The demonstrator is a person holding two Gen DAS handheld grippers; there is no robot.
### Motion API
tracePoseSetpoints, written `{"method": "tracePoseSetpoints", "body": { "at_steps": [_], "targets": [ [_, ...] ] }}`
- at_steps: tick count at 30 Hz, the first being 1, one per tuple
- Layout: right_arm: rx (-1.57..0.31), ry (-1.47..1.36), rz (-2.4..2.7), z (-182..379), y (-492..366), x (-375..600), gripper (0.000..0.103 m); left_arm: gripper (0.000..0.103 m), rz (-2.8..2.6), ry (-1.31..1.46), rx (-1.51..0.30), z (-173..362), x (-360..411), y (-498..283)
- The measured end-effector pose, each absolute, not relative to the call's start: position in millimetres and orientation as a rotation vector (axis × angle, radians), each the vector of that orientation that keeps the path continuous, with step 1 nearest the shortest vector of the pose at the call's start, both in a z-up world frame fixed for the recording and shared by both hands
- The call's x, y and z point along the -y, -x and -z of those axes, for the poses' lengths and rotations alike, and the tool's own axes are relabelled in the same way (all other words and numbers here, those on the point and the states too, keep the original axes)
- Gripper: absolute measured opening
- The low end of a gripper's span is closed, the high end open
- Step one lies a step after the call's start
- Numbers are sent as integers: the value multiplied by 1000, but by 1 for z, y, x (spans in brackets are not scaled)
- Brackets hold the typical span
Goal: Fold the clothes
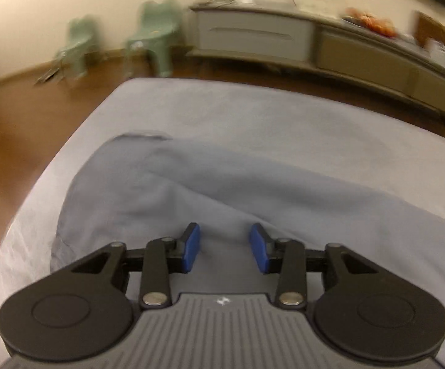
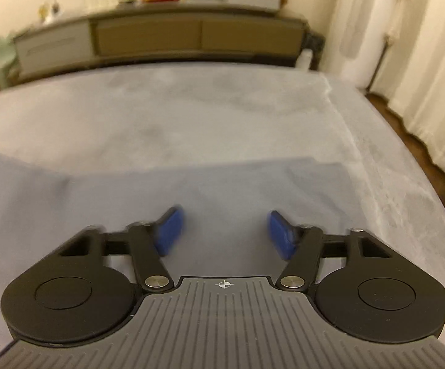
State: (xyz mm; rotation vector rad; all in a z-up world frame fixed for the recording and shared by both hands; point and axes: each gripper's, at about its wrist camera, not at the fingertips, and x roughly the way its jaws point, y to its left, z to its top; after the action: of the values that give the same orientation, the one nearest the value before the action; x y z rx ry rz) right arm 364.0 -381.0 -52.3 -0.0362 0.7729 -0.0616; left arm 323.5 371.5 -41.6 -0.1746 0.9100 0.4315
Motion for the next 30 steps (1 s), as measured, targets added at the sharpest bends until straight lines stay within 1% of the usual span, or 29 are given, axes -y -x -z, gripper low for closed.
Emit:
{"method": "tracePoseSetpoints", "body": {
  "at_steps": [1, 6, 8, 9, 10, 11, 12, 13, 14, 15, 17, 21, 24, 26, 28, 29, 30],
  "targets": [
    [-777, 37, 81, 54, -367, 387, 75, 38, -453, 186, -897, 43, -379, -323],
    [-796, 40, 181, 60, -384, 415, 75, 37, -540, 182, -880, 47, -396, -324],
    [-804, 41, 220, 63, -391, 426, 75, 33, -595, 164, -904, 42, -393, -325],
    [-806, 42, 239, 63, -393, 431, 73, 24, -625, 152, -917, 39, -391, -325],
    [-800, 45, 250, 57, -390, 435, 66, 23, -649, 139, -921, 34, -386, -324],
    [-794, 48, 262, 50, -387, 438, 61, 24, -651, 130, -912, 24, -376, -315],
    [-782, 47, 269, 42, -383, 441, 58, 29, -615, 135, -892, 13, -364, -303],
    [-735, 24, 254, 26, -371, 448, 66, 37, -535, 152, -868, 3, -350, -287],
    [-692, -5, 245, 11, -356, 456, 69, 41, -440, 171, -842, -7, -335, -268],
    [-664, -35, 239, -2, -341, 466, 73, 47, -367, 174, -834, -12, -321, -250],
    [-664, -105, 218, -13, -312, 488, 76, 46, -258, 155, -845, -13, -292, -215],
    [-791, -140, 185, 12, -265, 511, 77, 46, -182, 67, -904, 4, -253, -168],
    [-856, -76, 125, 34, -237, 501, 70, 46, -219, 67, -961, 24, -253, -160],
    [-888, -5, 66, 46, -229, 487, 60, 48, -264, 59, -973, 33, -260, -160],
    [-897, 9, 38, 51, -226, 482, 54, 52, -297, 81, -974, 36, -268, -159],
    [-893, -5, 36, 50, -226, 483, 47, 53, -307, 104, -972, 36, -272, -158],
    [-889, -19, 34, 50, -227, 484, 26, 57, -313, 126, -966, 36, -276, -153]
  ]
}}
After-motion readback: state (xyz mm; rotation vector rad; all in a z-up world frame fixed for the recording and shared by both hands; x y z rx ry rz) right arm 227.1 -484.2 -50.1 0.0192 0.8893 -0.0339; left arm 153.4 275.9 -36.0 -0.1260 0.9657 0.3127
